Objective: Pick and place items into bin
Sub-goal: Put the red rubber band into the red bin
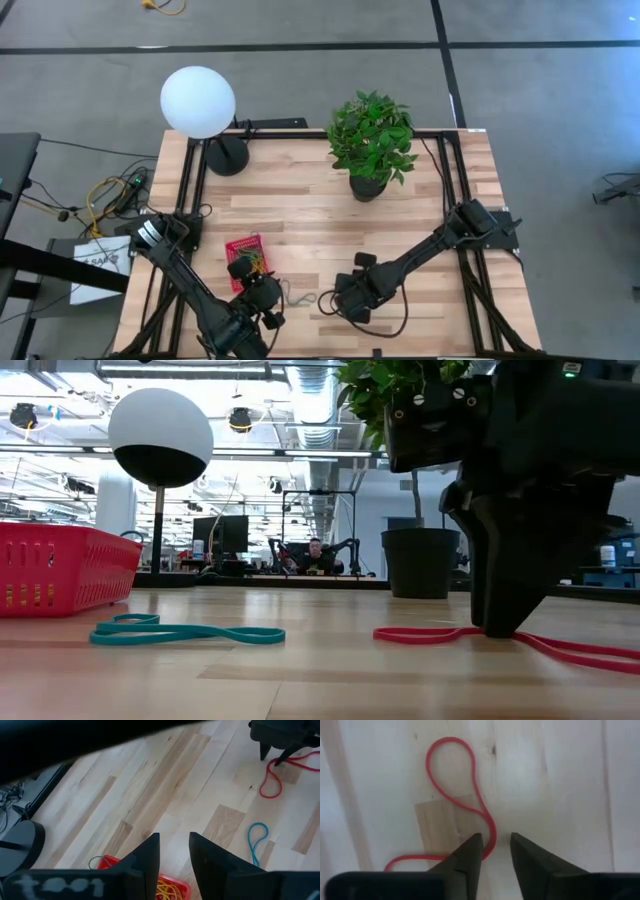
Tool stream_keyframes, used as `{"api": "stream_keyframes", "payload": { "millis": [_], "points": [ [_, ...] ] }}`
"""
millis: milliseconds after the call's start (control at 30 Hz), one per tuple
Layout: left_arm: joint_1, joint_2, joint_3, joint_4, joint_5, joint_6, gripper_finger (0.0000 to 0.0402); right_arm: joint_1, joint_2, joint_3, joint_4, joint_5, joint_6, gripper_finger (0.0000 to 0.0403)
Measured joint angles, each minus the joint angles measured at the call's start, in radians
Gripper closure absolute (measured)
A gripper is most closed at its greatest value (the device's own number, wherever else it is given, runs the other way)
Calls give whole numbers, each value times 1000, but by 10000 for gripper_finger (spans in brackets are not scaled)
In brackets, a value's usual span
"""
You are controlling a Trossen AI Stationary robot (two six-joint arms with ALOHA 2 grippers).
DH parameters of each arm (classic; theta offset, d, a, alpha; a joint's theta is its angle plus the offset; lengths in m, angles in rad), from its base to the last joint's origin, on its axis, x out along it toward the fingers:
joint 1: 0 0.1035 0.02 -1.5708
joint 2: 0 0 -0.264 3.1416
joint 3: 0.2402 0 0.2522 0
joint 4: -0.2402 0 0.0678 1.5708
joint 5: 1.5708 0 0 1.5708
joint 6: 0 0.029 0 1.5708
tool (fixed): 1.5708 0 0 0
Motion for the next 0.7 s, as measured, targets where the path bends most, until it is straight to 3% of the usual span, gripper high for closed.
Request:
{"api": "stream_keyframes", "payload": {
  "millis": [200, 367, 533, 700],
  "points": [
    [0, 0, 0, 0, -6, -1, 306, -8, 0, 5, 27, -31, -67, 390],
    [0, 0, 0, -6, -12, -1, 306, -13, 10, 67, -8, -26, -141, 395],
    [-3, -9, 2, -17, -14, -13, 306, -32, 9, 170, 80, 88, -248, 400],
    [-20, -71, 11, -15, -37, -12, 308, -68, 10, 260, 223, 134, -416, 402]
  ]
}}
